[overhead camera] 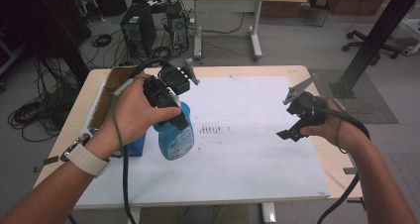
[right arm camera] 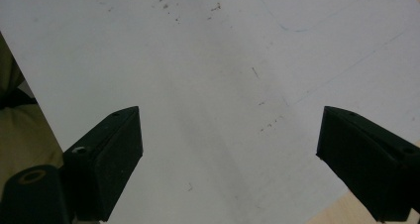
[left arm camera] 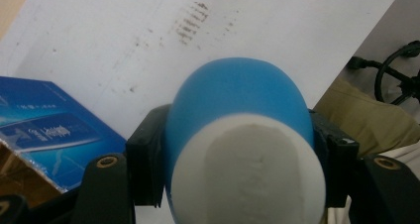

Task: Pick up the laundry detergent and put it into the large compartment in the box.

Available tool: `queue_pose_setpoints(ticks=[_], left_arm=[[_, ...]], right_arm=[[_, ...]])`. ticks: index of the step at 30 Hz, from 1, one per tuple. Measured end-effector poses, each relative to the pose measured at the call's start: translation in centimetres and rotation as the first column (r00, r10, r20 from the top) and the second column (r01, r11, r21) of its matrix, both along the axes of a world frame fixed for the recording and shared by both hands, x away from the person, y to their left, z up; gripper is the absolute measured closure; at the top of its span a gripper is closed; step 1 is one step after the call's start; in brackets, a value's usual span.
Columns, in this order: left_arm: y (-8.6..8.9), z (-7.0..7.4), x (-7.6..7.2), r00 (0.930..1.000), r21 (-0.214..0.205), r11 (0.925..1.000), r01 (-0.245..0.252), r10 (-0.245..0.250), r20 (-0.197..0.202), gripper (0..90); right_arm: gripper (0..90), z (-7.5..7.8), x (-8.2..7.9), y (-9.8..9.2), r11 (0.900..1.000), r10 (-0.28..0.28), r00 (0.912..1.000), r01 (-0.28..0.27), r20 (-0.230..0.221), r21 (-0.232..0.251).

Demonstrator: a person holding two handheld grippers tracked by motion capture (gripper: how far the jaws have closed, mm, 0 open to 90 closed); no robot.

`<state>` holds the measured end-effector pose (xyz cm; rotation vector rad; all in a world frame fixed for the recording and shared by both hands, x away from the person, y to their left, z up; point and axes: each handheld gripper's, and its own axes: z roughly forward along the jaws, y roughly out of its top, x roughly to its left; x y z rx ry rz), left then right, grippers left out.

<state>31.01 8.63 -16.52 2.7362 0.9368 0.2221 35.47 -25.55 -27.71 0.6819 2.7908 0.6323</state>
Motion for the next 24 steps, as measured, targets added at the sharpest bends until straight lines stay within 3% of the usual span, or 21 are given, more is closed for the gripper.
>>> queue_pose_setpoints(ticks=[10,24], left_arm=[[0.8,1.3,0.6,0.9970,-0.012,0.9970,-0.076,0.076,-0.015,37.3],[1.7,3.5,1.5,0.9840,-0.017,0.9839,-0.178,0.178,0.008,37.3]], right_arm=[[10.7,0.1,0.0,0.0,1.0000,0.002,1.0000,-0.002,0.001,-0.001],[10.8,0.2,0.3,0.0,1.0000,0.009,0.9999,-0.009,0.006,0.000]])
